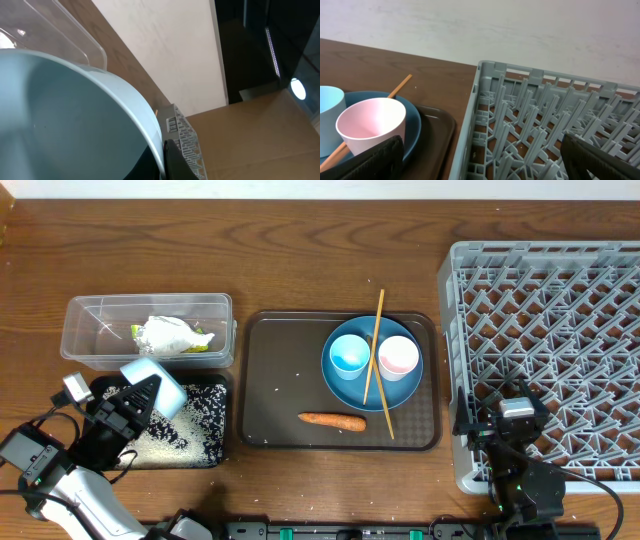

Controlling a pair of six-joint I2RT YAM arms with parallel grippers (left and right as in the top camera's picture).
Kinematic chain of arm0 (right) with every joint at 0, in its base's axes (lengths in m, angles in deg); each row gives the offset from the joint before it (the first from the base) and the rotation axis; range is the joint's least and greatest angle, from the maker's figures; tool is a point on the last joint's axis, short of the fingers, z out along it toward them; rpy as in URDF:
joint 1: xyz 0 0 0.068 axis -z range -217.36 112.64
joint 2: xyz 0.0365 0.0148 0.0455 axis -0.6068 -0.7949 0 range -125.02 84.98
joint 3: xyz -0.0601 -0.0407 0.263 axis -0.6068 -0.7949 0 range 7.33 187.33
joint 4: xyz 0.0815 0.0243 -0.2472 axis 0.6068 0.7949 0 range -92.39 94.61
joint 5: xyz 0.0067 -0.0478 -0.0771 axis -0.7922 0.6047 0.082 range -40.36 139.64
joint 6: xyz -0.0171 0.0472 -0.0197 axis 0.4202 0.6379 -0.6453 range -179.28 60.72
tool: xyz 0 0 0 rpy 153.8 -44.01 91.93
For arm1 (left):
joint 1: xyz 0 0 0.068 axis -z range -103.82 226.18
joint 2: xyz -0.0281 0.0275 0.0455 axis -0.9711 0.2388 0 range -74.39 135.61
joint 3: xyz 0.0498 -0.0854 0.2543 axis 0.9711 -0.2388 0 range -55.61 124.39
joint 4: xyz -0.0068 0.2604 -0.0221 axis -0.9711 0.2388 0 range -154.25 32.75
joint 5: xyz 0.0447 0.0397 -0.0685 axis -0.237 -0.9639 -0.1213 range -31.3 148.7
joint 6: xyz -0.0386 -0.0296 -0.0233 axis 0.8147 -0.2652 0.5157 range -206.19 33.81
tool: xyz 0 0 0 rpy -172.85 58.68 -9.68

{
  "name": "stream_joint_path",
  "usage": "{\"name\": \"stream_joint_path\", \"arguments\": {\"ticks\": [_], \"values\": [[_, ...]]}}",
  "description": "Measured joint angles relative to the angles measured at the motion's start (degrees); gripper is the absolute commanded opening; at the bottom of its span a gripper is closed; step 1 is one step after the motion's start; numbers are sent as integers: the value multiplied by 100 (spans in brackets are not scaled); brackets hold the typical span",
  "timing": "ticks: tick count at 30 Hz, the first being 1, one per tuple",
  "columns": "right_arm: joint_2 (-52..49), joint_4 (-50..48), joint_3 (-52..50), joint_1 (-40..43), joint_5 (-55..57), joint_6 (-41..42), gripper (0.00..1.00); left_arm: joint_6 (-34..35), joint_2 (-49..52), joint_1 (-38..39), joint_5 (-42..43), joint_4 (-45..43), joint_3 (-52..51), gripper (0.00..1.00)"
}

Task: Sort waste into correct bins and load items into the dishwasher rack
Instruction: 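Carry the empty bowl right and set it on the brown tray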

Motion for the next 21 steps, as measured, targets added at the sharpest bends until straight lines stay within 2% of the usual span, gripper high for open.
{"name": "stream_joint_path", "arguments": {"ticks": [6,14,21], "values": [[0,0,0,0,0,0,99,33,-50,0,0,-37,0,6],[0,0,0,0,0,0,99,498,-52,13,0,-52,0,6],[0,0,0,0,0,0,99,820,-79,601,-2,269,0,6]]}}
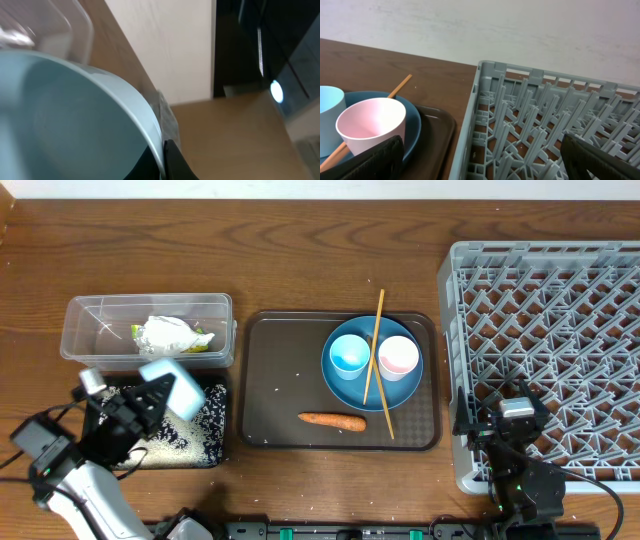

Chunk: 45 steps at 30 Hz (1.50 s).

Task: Sort waste into correct bins and load items into the dishwasher rack
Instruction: 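Carry the empty bowl right and set it on the brown tray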

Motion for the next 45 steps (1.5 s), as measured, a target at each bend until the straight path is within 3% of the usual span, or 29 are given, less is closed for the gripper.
{"name": "stream_joint_path", "arguments": {"ticks": [7,15,23,31,36,45], "values": [[0,0,0,0,0,0,99,315,-208,1386,-553,151,0,6],[0,0,0,0,0,0,99,1471,-542,3351,-2321,-483,-2,6],[0,0,0,0,0,0,99,2507,-863,5694,-4483,-1480,-15,6],[0,0,0,0,0,0,99,2752,-686,7768,-7320,-1593,-15,6],[0,0,0,0,0,0,99,2756,-306,8426,-8623,-1832,-17,6],[0,0,0,0,0,0,99,2459,728,8662,-9377,-2524,-17,6]]}}
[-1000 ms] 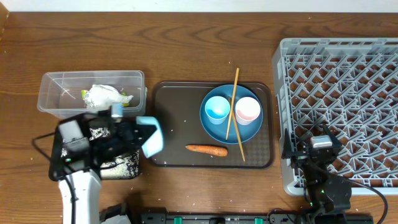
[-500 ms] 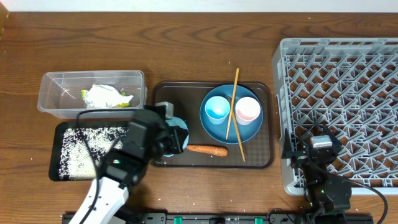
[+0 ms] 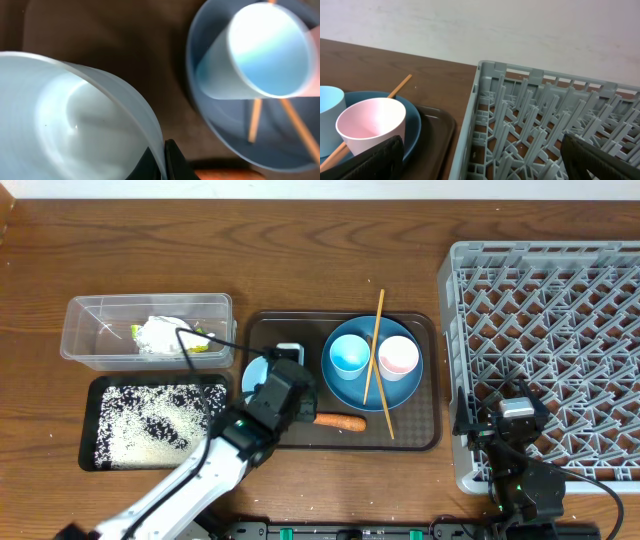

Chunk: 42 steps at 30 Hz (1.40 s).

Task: Sort waste into correct bins and load items into the dishwasher rack
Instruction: 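Carry the empty bowl right and set it on the brown tray, then release the bowl and move the left gripper down to the carrot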

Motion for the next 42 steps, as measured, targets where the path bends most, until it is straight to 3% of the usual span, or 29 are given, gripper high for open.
{"name": "stream_joint_path", "arguments": {"ticks": [8,12,14,15,21,29,30,32,34,35,42], "values": [[0,0,0,0,0,0,99,-68,557,0,-280,-376,0,11],[0,0,0,0,0,0,99,-153,562,2,-328,-487,0,39],[0,0,0,0,0,0,99,-164,562,4,-361,-511,0,61],[0,0,0,0,0,0,99,-201,562,4,-363,-516,0,64],[0,0,0,0,0,0,99,-535,358,4,-387,-328,2,67],[0,0,0,0,0,0,99,-717,-975,4,-400,221,144,70],[0,0,0,0,0,0,99,-730,-1165,4,-404,365,170,66],[0,0,0,0,0,0,99,-710,-1425,4,-402,680,190,45],[0,-2,0,0,0,0,99,-717,-1628,4,-350,1067,192,10],[0,0,0,0,0,0,99,-748,-1681,4,-297,1217,192,6],[0,0,0,0,0,0,99,-765,-1414,4,544,1609,190,6]]}}
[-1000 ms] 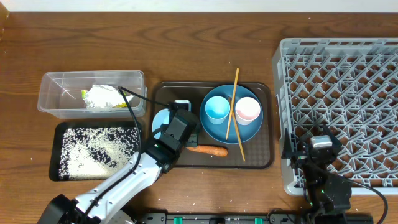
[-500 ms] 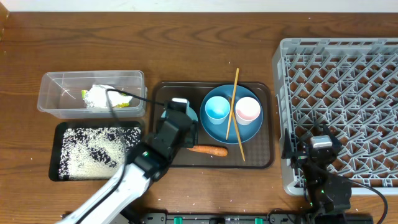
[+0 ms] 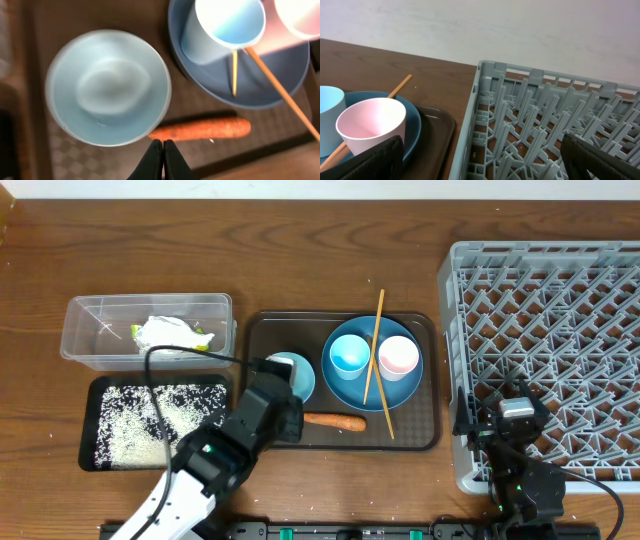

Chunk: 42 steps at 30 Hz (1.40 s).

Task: Sort waste into correct bins and load items into the dishwasher rack
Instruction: 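Release the bowl and move the left gripper down to the carrot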

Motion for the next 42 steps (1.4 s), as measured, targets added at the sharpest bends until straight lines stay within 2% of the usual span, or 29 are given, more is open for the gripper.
{"name": "stream_joint_path", "arguments": {"ticks": [10,19,26,33,38,42], "values": [[0,0,0,0,0,0,99,-678,992,0,673,-634,-2,6],[0,0,0,0,0,0,99,-1558,1547,0,1294,-752,-2,6],[0,0,0,0,0,0,99,-1875,1685,0,1355,-907,-2,6],[0,0,0,0,0,0,99,-2087,2238,0,1355,-1123,-2,7],[0,0,0,0,0,0,99,-2135,2623,0,1322,-1298,0,10],[0,0,0,0,0,0,99,-2194,2621,2,1187,-1314,0,17]]}}
